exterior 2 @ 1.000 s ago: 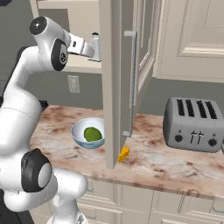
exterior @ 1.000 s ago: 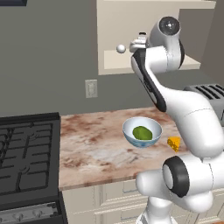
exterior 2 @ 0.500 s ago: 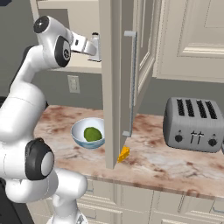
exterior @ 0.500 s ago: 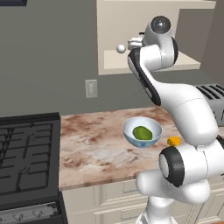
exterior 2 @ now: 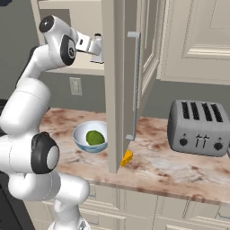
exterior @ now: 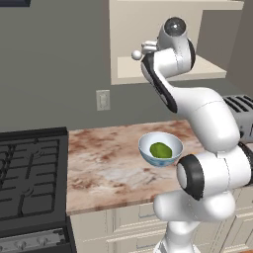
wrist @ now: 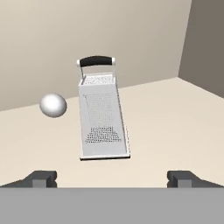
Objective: Pick the cheese from the fridge and the cheese grater from the cabinet and place them next to the salad bowl.
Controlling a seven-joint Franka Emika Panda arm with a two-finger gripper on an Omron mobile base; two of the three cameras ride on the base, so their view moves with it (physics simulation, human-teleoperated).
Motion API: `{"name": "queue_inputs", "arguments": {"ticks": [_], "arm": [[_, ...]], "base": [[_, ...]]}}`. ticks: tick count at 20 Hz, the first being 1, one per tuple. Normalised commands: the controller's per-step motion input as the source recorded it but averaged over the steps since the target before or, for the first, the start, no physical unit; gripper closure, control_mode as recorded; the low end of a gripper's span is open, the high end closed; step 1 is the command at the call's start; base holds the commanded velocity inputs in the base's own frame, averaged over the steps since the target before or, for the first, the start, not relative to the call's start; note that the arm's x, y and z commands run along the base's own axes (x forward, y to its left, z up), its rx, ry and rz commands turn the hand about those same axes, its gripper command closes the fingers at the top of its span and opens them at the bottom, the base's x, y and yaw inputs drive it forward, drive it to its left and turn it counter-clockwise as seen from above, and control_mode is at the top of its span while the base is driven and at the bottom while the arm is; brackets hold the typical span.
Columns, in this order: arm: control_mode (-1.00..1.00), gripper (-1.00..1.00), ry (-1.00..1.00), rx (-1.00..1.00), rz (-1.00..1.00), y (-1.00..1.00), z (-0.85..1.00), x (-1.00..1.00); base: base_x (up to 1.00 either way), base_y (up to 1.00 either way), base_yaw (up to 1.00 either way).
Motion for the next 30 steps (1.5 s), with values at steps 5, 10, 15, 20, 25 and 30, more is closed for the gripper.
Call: {"name": "queue_inputs", "arguments": {"ticks": [5,10,15,20,25,30], "arm": [[-1.0,-1.0,0.0,0.0,0.0,-0.06,0.0,0.21],[-1.0,-1.0,0.0,0.0,0.0,-0.06,-0.01,0.18],[-1.0,-1.0,0.0,0.0,0.0,-0.04,-0.06,0.15],[-1.0,-1.0,0.0,0.0,0.0,-0.04,-0.09,0.16],[-1.0,-1.0,0.0,0.01,0.0,-0.01,-0.07,0.21],[-1.0,-1.0,0.0,0.01,0.0,0.0,-0.02,0.26]], "base": [[0.0,0.0,0.0],[0.0,0.0,0.0],[0.0,0.0,0.0],[0.0,0.0,0.0],[0.0,0.0,0.0],[0.0,0.0,0.0]]}}
